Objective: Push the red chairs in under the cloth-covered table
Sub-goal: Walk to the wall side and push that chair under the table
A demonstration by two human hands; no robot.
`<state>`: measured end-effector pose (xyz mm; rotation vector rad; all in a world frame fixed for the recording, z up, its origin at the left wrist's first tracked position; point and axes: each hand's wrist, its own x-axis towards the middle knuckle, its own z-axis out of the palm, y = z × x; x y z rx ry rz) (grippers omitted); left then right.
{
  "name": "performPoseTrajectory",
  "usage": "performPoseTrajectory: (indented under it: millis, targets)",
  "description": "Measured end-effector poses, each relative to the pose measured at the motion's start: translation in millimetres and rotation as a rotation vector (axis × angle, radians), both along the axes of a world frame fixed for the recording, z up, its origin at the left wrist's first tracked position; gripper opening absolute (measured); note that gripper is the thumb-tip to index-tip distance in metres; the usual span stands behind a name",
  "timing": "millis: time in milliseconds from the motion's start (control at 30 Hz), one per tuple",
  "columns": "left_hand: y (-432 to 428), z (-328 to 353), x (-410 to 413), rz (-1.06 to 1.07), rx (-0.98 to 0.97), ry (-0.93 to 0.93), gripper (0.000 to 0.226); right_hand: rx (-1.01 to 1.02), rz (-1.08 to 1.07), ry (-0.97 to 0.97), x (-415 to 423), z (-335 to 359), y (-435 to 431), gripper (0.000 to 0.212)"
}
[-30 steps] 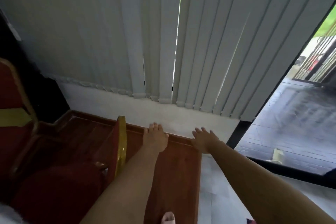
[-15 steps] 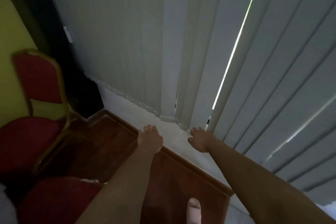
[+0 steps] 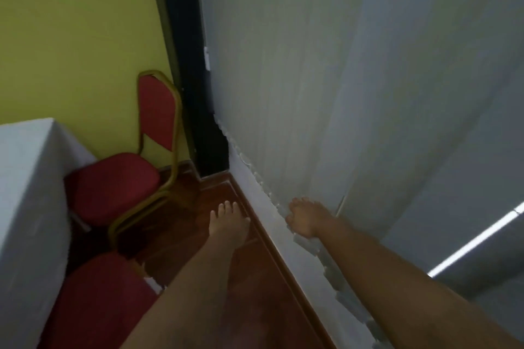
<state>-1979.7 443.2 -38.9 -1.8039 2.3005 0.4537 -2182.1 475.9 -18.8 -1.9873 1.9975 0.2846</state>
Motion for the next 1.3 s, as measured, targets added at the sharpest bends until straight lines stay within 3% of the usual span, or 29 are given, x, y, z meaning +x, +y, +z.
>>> performPoseTrajectory:
  millis: [400,733,967,1300]
  targets:
    - [-152.4,-7.3,68.2,0.362,0.047,0.023,0.062,-0.069,0.349,-0.004,60.4,-2.2,-213.0,0.056]
    - [-338.3,-3.6,153.0,0.504,-0.009,0.111,0.062,-0.016,0.423,-0.052,138.1,9.1,-430.1,0.057]
    - [-428.4,-4.7,182.2,0.526,-0.067,0.163,0.061,-0.074,0.477,0.005,157.2,23.5,-570.4,0.058]
    - [-584.8,-6.1,151.5,0.489,-0.127,0.264,0.061,-0.169,0.523,-0.129,191.7,47.8,-755.6,0.055]
